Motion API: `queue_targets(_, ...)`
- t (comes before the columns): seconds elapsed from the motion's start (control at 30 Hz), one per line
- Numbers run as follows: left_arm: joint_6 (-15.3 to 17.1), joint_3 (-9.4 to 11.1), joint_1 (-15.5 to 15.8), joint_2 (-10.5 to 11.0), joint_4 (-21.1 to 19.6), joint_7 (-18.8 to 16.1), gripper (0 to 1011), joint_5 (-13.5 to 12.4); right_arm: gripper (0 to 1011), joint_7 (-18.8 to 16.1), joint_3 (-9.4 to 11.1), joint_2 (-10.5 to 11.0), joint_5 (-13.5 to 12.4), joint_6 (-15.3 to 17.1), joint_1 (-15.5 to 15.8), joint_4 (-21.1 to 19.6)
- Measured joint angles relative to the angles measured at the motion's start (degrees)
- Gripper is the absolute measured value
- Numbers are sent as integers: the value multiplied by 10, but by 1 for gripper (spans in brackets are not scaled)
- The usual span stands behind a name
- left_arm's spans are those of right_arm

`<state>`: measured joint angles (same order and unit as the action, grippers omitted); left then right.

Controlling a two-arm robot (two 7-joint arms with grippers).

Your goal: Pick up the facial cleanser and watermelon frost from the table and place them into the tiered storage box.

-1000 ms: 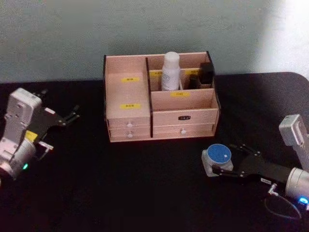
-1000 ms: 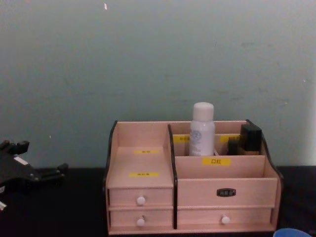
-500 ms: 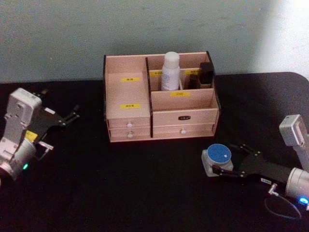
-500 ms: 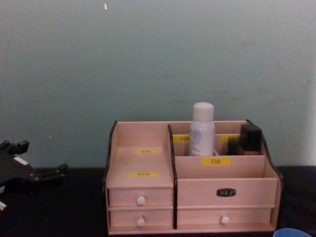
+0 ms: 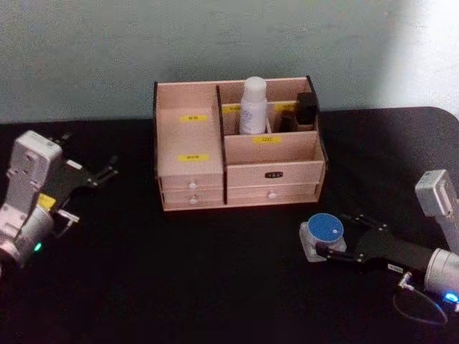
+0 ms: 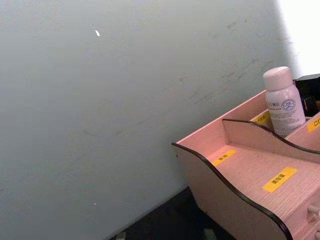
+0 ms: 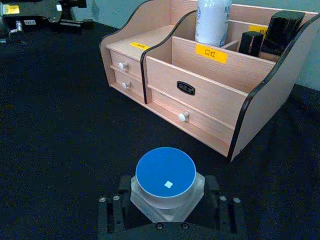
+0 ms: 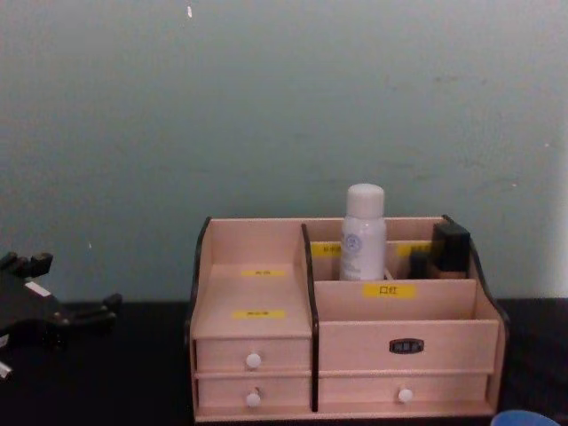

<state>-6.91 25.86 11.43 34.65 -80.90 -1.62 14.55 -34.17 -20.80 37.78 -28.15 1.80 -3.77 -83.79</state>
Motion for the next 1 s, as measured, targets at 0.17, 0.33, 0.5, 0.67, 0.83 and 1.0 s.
queue_targets(0.17,0,0,0,0,0,0,1001,0,842,0,0,0,0,0,0,0)
queue_targets(0.33,0,0,0,0,0,0,1001,0,711,0,0,0,0,0,0,0)
queue_targets(0.5,0,0,0,0,0,0,1001,0,685,0,0,0,0,0,0,0)
queue_targets(0.67,0,0,0,0,0,0,1001,0,685,0,0,0,0,0,0,0)
queue_targets(0.83,0,0,0,0,0,0,1001,0,685,0,0,0,0,0,0,0)
queue_targets(1.0,0,0,0,0,0,0,1001,0,685,0,0,0,0,0,0,0)
